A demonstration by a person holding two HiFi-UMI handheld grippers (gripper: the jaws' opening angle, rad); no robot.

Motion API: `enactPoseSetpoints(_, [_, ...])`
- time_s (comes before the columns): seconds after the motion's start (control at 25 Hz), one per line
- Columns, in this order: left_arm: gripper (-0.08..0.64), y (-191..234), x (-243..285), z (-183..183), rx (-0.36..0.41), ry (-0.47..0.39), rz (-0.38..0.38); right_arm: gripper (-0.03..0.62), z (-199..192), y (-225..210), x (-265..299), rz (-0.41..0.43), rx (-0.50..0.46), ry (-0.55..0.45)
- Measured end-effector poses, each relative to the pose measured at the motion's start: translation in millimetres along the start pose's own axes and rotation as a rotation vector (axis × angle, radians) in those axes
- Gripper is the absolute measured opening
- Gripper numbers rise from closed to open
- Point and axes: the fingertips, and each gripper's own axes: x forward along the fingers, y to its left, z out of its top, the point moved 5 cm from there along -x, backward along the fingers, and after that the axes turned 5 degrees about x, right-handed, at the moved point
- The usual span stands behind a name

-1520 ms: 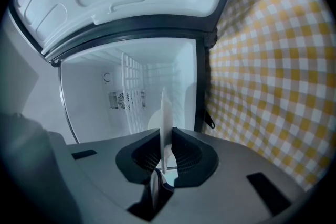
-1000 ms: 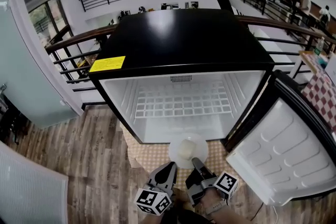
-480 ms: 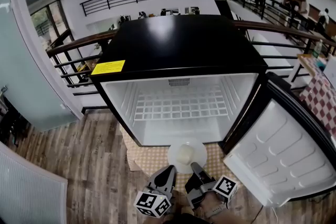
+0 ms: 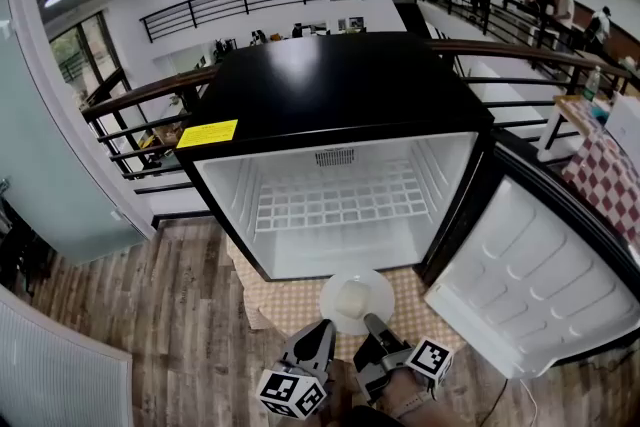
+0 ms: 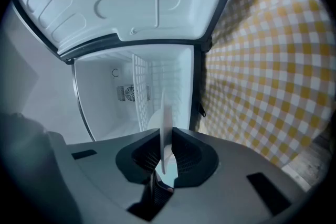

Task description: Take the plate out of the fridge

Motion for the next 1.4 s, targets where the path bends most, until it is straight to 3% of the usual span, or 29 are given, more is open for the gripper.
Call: enactPoseSetpoints(1.4, [0.011,-32.4,-112.6,2.3,0.012,-0.013,-0.129,0.049,-77.4,8.5,-86.6,0.064,-0.022,-0.133])
